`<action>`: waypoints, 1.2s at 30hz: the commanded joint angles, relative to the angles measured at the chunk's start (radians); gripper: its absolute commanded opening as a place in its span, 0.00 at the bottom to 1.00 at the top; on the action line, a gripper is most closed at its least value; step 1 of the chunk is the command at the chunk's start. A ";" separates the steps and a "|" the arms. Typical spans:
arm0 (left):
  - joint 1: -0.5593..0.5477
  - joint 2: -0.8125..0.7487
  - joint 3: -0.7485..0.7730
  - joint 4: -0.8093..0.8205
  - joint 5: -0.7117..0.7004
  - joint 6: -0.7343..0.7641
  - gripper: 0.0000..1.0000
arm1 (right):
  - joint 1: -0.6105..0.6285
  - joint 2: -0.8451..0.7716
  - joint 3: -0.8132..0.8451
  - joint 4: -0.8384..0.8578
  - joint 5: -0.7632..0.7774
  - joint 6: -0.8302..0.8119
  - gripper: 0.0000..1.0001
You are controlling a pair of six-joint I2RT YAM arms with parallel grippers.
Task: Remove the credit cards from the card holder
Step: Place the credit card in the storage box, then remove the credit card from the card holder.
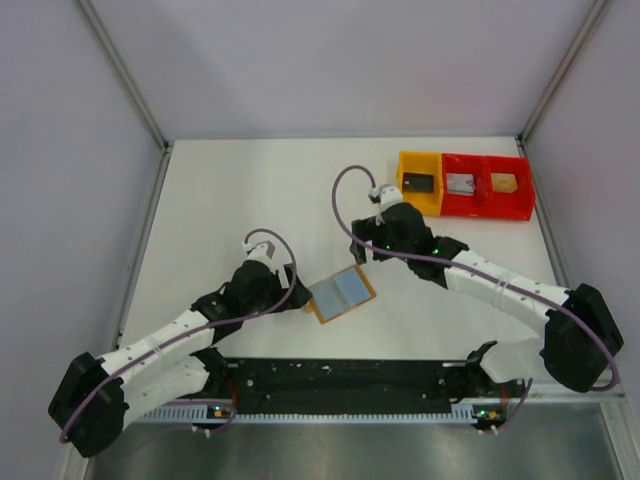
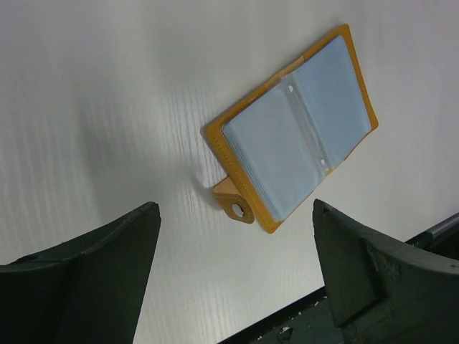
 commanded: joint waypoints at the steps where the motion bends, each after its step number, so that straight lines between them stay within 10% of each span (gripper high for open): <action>1: 0.002 0.074 0.037 0.031 0.139 -0.033 0.88 | 0.159 0.005 -0.017 -0.069 0.028 -0.120 0.89; 9: -0.007 0.157 -0.001 0.106 0.183 -0.059 0.68 | 0.344 0.127 0.035 -0.081 0.100 -0.192 0.88; 21: -0.007 0.146 -0.093 0.178 0.151 -0.100 0.01 | 0.454 0.325 0.133 -0.086 0.106 -0.212 0.90; 36: -0.009 0.106 -0.130 0.182 0.128 -0.122 0.00 | 0.465 0.430 0.156 -0.112 0.195 -0.200 0.87</action>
